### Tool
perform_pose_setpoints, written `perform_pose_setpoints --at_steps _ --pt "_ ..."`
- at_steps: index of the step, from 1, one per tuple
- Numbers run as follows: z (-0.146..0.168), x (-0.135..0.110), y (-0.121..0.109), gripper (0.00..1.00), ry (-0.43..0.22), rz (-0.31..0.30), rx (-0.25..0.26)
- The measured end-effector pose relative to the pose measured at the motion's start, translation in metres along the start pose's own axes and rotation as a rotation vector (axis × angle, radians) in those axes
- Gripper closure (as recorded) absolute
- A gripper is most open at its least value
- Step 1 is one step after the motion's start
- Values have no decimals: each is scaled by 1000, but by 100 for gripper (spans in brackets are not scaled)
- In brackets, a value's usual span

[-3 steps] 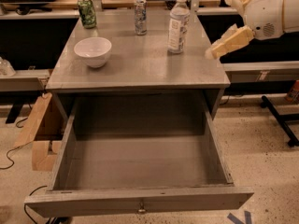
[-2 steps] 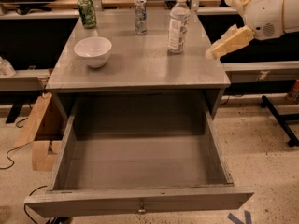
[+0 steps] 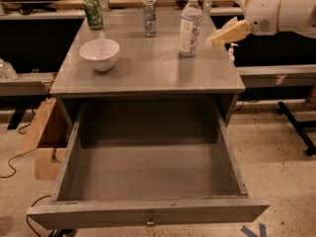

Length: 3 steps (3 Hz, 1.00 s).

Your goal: Place blue plastic bottle into top drawer

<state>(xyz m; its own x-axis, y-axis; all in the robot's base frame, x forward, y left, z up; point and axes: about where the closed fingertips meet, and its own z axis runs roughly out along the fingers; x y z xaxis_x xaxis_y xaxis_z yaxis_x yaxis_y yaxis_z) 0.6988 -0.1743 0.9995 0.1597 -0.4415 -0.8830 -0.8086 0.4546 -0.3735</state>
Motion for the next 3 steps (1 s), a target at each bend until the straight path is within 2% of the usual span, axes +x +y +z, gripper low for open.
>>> perform_pose_setpoints --at_steps 1,2,3 --pt "32 7 -43 0 -70 72 67" --pt "59 22 -72 0 -109 155 132" --pt "79 41 -89 0 -118 268 185"
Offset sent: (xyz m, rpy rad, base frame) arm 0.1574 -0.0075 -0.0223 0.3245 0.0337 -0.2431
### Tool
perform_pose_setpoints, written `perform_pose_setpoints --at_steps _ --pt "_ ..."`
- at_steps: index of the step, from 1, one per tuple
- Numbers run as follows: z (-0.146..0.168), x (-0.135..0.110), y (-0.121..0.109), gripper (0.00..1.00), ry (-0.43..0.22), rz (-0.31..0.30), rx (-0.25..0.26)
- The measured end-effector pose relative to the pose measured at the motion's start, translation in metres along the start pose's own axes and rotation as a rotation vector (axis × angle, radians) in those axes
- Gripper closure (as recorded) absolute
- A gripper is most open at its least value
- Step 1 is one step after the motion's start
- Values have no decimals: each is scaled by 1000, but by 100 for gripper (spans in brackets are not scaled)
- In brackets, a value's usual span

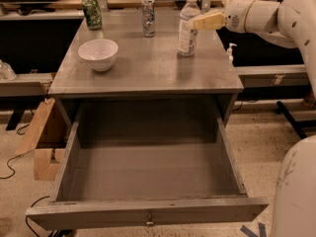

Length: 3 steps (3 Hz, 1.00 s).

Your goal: Place blue plastic bottle into top drawer

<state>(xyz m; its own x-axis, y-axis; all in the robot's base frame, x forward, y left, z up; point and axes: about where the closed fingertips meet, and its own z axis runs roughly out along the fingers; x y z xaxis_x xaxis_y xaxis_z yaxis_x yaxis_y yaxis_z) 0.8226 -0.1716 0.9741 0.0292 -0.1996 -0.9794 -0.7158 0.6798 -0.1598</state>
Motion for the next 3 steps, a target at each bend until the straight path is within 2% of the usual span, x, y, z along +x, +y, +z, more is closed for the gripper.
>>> perform_pose_setpoints --at_steps 1,2,3 --pt "15 22 -3 0 -23 108 18" --pt "36 32 9 0 -57 178 -21" --pt "57 31 24 17 -76 195 -82"
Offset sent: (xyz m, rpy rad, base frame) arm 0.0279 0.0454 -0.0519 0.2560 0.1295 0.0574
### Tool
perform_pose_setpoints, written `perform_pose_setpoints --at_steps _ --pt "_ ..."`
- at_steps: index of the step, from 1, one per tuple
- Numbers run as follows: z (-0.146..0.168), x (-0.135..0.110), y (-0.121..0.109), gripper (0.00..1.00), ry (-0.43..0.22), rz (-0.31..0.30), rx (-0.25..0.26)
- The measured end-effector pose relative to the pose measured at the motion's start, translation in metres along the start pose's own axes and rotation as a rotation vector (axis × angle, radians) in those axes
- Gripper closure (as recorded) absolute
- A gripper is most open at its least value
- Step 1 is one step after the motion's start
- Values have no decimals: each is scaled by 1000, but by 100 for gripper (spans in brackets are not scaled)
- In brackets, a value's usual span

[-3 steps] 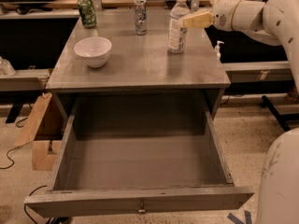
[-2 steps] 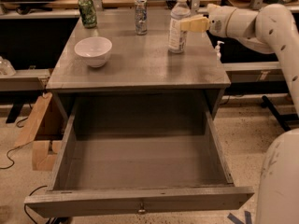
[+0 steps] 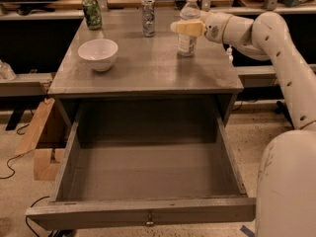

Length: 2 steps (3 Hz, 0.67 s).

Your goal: Place blue plastic bottle into top drawer

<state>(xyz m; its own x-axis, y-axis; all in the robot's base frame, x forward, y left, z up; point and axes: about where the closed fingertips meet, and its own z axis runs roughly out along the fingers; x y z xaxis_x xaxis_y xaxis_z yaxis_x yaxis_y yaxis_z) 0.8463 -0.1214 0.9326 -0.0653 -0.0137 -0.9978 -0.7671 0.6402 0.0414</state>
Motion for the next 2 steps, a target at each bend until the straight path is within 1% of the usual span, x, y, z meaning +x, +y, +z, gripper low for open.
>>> perform_pose_setpoints --at_steps 1,2 --pt "14 -1 11 41 -4 -5 -48" --pt "21 -9 22 72 -8 -41 -86"
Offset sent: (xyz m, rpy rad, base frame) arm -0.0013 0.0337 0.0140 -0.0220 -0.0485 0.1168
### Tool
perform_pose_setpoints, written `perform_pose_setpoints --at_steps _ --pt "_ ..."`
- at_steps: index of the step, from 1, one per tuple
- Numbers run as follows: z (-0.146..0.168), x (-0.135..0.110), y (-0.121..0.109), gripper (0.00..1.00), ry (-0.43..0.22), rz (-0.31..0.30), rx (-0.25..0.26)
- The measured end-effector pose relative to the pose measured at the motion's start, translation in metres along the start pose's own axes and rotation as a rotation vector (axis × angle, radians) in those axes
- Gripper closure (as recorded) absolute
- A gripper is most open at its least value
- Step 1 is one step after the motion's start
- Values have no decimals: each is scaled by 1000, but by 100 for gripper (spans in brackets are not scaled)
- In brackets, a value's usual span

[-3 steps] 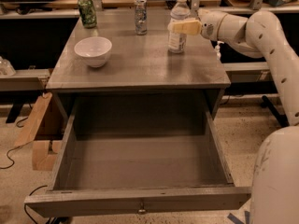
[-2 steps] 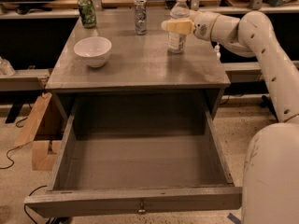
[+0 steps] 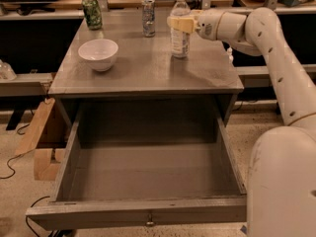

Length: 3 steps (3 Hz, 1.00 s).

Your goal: Place blue plastic bottle into top drawer

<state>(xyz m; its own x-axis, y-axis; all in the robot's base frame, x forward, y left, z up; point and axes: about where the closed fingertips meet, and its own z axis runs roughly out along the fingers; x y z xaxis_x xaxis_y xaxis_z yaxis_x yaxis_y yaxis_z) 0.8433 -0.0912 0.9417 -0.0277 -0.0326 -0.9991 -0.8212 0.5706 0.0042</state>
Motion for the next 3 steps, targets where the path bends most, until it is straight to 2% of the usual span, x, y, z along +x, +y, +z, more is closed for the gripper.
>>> perform_pose_setpoints --at_steps 1,2,3 --pt "-14 -28 26 94 -1 -80 -23" --pt "-57 -86 86 100 -31 -195 -22" --pt "-87 -99 134 100 -43 -227 -16"
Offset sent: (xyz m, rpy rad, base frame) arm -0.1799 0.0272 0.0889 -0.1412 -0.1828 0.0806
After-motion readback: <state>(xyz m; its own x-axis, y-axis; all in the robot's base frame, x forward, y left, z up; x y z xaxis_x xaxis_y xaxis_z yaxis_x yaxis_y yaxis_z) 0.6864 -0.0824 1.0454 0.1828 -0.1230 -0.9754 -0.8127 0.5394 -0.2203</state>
